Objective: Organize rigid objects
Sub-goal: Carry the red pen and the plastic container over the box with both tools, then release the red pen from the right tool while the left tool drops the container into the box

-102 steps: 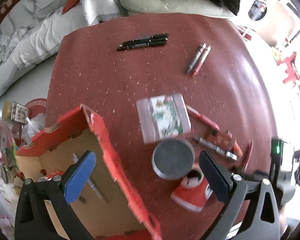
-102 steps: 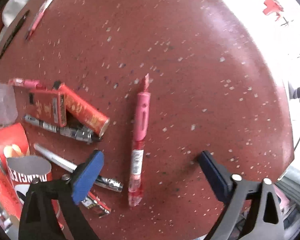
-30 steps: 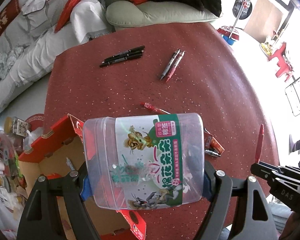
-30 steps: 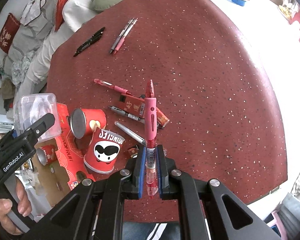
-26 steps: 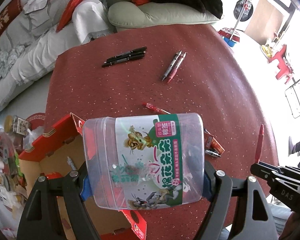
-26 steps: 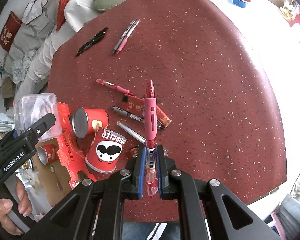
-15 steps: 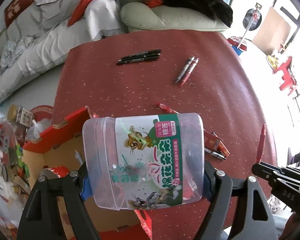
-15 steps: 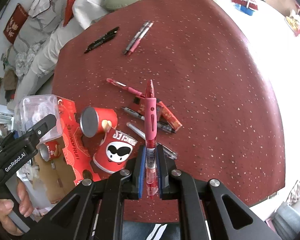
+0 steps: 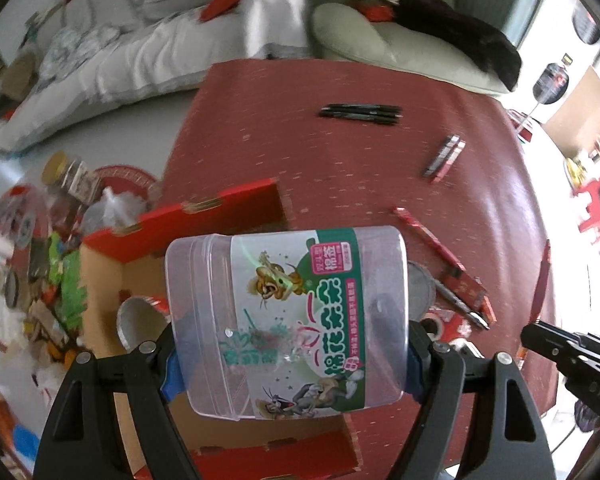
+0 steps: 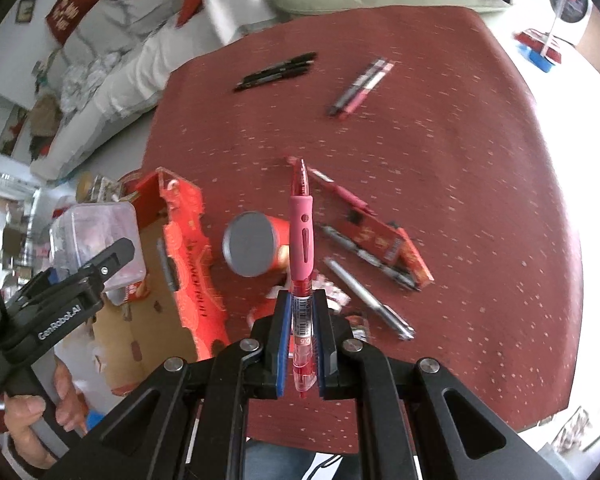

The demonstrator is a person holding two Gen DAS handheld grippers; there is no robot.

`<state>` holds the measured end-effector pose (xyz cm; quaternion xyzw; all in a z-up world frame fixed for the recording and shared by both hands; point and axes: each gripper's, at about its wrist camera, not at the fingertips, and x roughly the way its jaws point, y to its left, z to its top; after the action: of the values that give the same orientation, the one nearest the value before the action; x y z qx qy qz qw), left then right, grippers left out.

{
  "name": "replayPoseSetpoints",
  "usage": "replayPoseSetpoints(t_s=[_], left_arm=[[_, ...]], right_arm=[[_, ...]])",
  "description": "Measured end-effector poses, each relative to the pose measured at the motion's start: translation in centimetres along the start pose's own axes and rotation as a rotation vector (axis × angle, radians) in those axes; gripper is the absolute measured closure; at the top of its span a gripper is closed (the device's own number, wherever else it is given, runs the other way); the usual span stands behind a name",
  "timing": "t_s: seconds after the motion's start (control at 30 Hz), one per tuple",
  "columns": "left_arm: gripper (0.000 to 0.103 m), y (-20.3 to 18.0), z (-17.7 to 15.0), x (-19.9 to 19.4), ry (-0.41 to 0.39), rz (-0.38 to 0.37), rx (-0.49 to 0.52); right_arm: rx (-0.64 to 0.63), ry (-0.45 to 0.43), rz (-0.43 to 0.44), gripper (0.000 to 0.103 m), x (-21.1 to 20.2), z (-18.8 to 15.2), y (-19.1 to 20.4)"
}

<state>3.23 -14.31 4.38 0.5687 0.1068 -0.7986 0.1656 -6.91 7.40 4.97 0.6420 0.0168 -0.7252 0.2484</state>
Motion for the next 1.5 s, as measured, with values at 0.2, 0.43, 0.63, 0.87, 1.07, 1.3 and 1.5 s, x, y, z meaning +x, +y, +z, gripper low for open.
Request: replayPoseSetpoints(t_s=[0.2,0.43,0.63,0.87,1.07,1.3,1.5], left_arm=[[0.020,5.2,-1.3,0.1,0.017,0.048,-0.109],[0.020,10.4,-3.8,1.1,0.065,0.091,-0.228],[0.020,13.0,-5.6,1.8,0.092,0.112,-0.292],[0.020,14.4,-6.8,2.4,0.118,0.119,-0.330],[0.020,14.3,-7.5,3.1,0.141,0.109,-0.323],[0.020,14.1,-8.1,4.1,0.167,0.101,-0.309],[0.020,13.9,-8.5,5.5,0.210,0.090,-0.320]], right_arm=[[-0.115,0.027,0.021,0.092,1.0,0.5,4.4],[-0.255,0.071,0.058,0.092,2.8,0.8,10.2],[-0.378,0.123,0.081,0.092,4.9,0.2,14.7],[-0.477,0.182,0.093,0.092,7.1,-1.1,18.0],[-0.529,0.224,0.095,0.092,8.1,-1.9,19.1],[-0.548,0.260,0.088,0.092,9.1,-2.4,19.3],[-0.551,0.299,0.074,0.092,10.4,-2.6,19.2]])
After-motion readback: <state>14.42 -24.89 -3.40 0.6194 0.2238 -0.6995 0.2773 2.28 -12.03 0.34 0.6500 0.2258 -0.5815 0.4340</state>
